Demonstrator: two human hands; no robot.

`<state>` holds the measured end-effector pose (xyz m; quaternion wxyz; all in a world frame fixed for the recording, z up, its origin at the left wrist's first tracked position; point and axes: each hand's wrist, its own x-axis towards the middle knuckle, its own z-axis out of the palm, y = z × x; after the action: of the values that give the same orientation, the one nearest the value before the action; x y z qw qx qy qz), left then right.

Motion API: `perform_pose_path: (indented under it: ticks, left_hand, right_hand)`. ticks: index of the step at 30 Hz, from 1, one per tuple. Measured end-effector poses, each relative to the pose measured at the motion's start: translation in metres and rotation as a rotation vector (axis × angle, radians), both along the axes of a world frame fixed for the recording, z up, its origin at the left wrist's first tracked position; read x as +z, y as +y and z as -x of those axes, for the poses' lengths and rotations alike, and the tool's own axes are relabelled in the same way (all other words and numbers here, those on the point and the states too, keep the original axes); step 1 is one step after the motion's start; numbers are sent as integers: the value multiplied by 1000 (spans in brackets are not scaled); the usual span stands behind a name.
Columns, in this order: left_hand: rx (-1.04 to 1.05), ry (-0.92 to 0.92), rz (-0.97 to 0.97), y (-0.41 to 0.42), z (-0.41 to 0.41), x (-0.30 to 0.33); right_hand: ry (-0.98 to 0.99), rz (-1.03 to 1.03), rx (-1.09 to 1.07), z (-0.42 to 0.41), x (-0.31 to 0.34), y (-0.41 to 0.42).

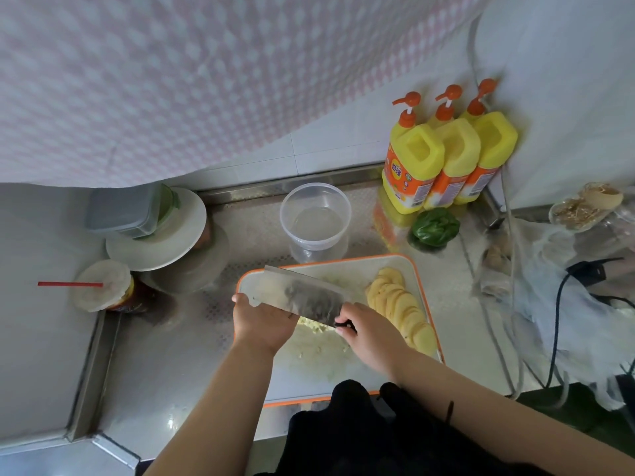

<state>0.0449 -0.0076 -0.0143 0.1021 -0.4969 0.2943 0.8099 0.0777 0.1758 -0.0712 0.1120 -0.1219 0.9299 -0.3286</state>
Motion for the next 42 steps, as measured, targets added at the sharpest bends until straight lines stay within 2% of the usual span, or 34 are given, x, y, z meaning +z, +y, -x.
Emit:
perform_pose_path:
  ticks: [1,3,7,14,17,20,22,25,28,33,36,39,42]
  left_hand:
    - [-46,13,-29,-8,-2,-2]
    - [51,13,-215,-19,-4,-12]
    - [5,99,-184,-32,-3,-30]
    - [-202,-23,189,-45,-9,-50]
    - [-173,-81,382,-51,-12,-56]
    - [-4,-146,549,-61,-13,-61]
    - [55,-150,635,-67,-15,-66]
    - [43,-156,734,-73,-21,-77]
    - [1,-145,786,-75,-26,-86]
    - [-56,-143,827,-73,-29,-94]
    - [-54,-136,831,-71,-30,-96]
    - [-45,-120,840,-67,-28,-94]
    - [-72,-112,869,-63,-27,-89]
  right_hand:
    - [5,-7,2,1,-1,-1]
    - [-8,-25,-15,4,-3,-2]
    - [-33,-80,-57,15,-7,6]
    - [-171,25,-169,27,16,3]
    - [-236,-32,-122,30,10,6]
    - [-291,-135,-12,28,0,9]
    - [-300,-240,140,23,-2,9]
    - [-248,-417,386,15,-5,5]
    - [-258,-491,473,11,-8,-1]
    - [-346,-530,399,15,-13,-8]
    - [-371,-525,282,20,-18,-12]
    - [-307,-466,138,35,-25,-20]
    - [-230,-479,114,50,-26,-31]
